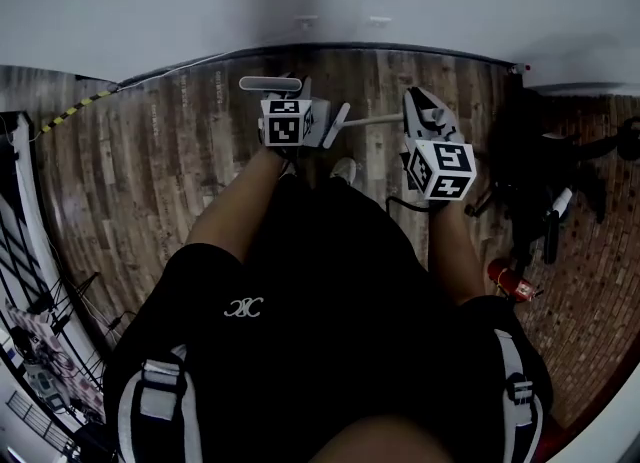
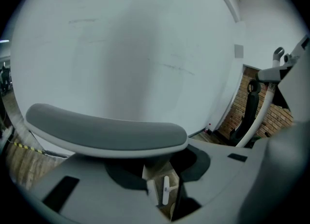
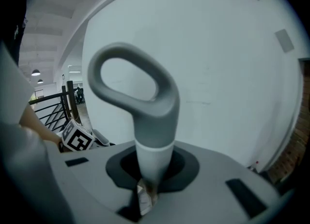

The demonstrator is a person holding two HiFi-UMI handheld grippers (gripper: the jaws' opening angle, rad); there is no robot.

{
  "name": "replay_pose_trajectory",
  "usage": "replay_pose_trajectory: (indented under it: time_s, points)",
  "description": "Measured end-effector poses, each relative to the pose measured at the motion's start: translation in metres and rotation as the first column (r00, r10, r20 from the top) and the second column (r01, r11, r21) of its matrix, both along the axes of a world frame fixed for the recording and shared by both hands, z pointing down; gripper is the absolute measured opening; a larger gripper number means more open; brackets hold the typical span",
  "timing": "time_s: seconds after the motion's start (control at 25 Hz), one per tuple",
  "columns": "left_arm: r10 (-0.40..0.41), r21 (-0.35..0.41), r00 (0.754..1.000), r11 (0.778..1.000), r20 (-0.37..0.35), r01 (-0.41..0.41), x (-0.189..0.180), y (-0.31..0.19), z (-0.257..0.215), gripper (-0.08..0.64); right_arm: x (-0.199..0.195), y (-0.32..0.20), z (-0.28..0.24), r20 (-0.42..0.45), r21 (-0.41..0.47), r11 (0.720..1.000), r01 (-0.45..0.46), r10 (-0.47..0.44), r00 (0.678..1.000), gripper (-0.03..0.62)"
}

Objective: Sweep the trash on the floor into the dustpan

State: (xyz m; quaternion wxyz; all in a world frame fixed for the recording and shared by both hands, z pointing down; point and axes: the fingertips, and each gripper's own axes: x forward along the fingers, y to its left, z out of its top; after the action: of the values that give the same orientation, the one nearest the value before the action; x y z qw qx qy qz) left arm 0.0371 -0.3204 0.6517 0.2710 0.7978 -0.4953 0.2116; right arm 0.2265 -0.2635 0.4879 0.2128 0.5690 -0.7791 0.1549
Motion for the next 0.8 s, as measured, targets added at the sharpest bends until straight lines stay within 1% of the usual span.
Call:
replay_pose_trajectory:
  time_s: [0.16,0.28,0.36,0.44,0.6,0.8]
  points:
    - [-0.001,-0.005,0.998,1.0,0.056,0.002,0.003,-0.016,-0.024,0.114,0.02,0.006,-0.017,-0.003,0.005,0.999,-0.032,0.032,0.999,0.043]
    - [-0.012,0.029,0.996,1.0,0.088,0.009,-0.001,-0.03,-0.061,0.112,0.031,0.005,-0.025,-0.01,0.033,0.998,-0.05,0.05,0.999,0.043]
    - [0.0,0.048,0.995,0.999,0.098,-0.004,-0.001,-0.028,-0.091,0.11,0.04,0.009,-0.032,-0.026,0.047,0.996,-0.076,0.077,0.997,0.043]
    - [0.016,0.066,0.995,0.998,0.103,-0.023,0.002,-0.024,-0.124,0.11,0.048,0.012,-0.04,-0.039,0.061,0.991,-0.115,0.118,0.992,0.043]
    - [0.06,0.132,0.993,0.988,0.104,-0.074,0.016,-0.014,-0.185,0.11,0.057,0.009,-0.061,-0.039,0.103,0.978,-0.18,0.185,0.982,0.043]
    - [0.147,0.147,0.985,0.976,0.092,-0.16,0.034,-0.002,-0.222,0.11,0.063,0.007,-0.072,-0.04,0.122,0.975,-0.184,0.19,0.981,0.041]
